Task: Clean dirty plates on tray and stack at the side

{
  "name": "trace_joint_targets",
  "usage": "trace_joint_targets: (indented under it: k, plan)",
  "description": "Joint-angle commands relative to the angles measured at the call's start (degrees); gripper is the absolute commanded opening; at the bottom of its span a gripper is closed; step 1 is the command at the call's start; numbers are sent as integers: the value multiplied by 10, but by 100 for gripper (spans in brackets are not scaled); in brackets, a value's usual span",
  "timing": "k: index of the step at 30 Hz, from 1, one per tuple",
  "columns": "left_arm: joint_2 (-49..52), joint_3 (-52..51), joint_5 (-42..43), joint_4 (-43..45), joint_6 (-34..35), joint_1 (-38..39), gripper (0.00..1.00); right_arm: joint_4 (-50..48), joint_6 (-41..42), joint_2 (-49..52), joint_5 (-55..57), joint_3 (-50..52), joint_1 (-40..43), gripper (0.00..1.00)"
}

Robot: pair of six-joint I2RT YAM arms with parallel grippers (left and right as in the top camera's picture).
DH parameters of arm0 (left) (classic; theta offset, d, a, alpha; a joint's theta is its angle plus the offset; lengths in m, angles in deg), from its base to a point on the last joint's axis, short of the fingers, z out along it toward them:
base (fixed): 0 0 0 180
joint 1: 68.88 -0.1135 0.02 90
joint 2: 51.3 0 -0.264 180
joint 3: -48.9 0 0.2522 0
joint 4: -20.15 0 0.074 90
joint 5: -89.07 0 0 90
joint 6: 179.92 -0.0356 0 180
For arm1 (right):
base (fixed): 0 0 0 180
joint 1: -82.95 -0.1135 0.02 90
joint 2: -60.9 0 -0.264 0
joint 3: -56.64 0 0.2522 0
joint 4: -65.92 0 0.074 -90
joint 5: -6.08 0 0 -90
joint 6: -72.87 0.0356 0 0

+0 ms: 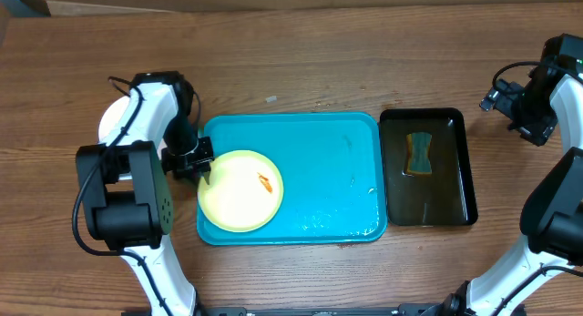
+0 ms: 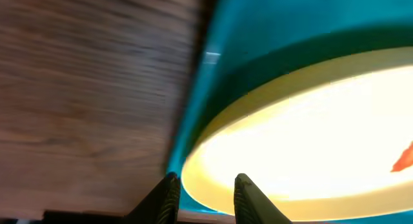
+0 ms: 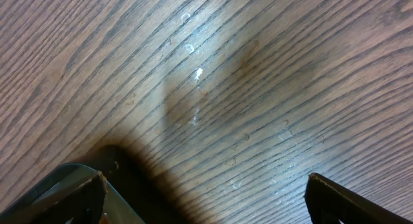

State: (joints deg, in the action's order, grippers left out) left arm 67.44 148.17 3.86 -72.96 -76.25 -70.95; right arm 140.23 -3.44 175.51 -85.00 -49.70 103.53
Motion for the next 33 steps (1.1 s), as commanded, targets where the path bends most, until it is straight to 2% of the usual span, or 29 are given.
trace_joint_targets:
  k: [1,12,17,20,23,27,31,33]
  plan:
    - [-14,-6,43,11,-9,30,31,-3,3,-12,1,-8,-2,100]
    - [-14,-29,94,94,-9,130,36,-3,3,-12,1,-8,-2,100]
    - [-14,-28,143,125,-18,167,36,-3,3,-12,1,-8,-2,100]
    - [-15,1,139,118,-9,173,32,-3,3,-12,1,-8,-2,100]
    - [-15,50,108,90,18,172,26,-3,3,-12,1,-8,-2,100]
    - [-15,68,80,78,45,187,5,-3,3,-12,1,-8,-2,100]
    - [-15,68,-7,62,84,193,4,-3,3,-12,1,-8,-2,100]
    - [-15,68,-75,27,116,184,8,-3,3,-12,1,-8,-2,100]
